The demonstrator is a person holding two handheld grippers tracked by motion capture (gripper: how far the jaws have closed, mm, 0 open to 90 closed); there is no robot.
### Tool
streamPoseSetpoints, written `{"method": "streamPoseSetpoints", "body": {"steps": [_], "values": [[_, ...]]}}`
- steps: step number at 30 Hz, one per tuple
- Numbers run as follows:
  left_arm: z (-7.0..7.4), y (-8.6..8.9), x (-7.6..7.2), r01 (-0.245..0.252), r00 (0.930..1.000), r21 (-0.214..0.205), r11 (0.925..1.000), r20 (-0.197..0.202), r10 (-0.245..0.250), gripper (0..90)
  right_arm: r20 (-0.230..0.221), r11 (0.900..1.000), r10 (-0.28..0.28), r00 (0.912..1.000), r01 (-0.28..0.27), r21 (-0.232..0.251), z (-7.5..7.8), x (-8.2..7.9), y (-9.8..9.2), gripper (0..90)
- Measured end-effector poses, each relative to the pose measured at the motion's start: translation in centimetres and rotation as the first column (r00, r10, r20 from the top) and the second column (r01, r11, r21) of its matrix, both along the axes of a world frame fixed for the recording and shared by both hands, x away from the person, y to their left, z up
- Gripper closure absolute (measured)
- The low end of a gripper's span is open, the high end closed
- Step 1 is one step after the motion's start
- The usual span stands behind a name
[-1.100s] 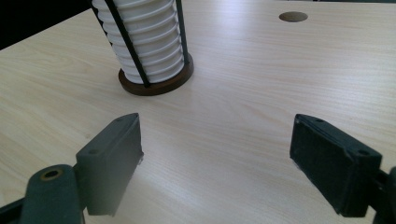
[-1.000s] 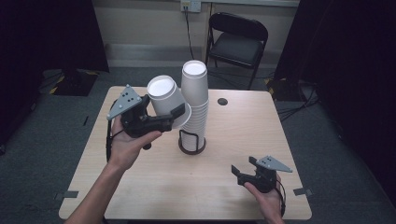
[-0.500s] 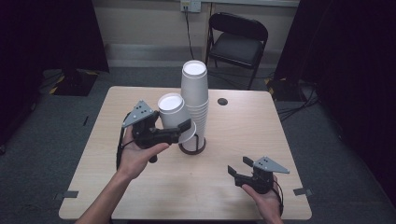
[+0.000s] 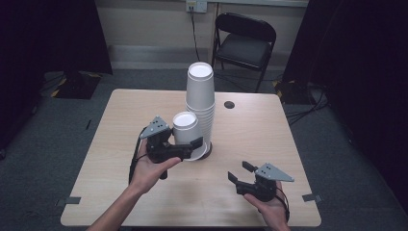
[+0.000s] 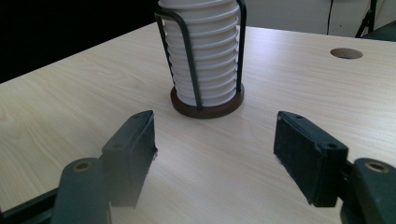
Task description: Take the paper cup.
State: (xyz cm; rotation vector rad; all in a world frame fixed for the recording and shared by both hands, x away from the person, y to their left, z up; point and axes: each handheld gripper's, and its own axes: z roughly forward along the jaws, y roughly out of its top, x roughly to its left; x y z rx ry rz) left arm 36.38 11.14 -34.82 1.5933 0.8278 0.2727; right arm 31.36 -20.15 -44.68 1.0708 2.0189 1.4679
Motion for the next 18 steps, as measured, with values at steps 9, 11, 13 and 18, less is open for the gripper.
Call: {"method": "streamPoseSetpoints", "body": {"steps": [9, 11, 13, 18], "values": [[-1.6, -1.4, -0.4, 0.062, 0.998, 0.003, 0.998, -0.013, -0.062, 16.3, 0.032, 0.9981, 0.061, 0.9976, -0.06, -0.016, 1.2, 0.4, 2.5, 31.5], [-2.0, -1.9, -0.5, 0.072, 0.9973, 0.018, 0.9972, -0.014, -0.072, 16.3, 0.049, 0.9974, 0.072, 0.9962, -0.072, -0.004, 1.1, 0.4, 3.2, 31.4], [-2.4, -2.1, -0.7, 0.063, 0.998, 0.022, 0.9978, -0.011, -0.063, 16.3, 0.052, 0.9969, 0.078, 0.9956, -0.078, 0.008, 0.8, 0.3, 3.6, 31.8], [-3.7, -2.4, -1.0, 0.062, 0.9975, 0.036, 0.9975, -0.038, -0.06, 16.3, 0.048, 0.9946, 0.104, 0.9934, -0.104, 0.002, 0.2, -0.1, 4.4, 32.0]]}}
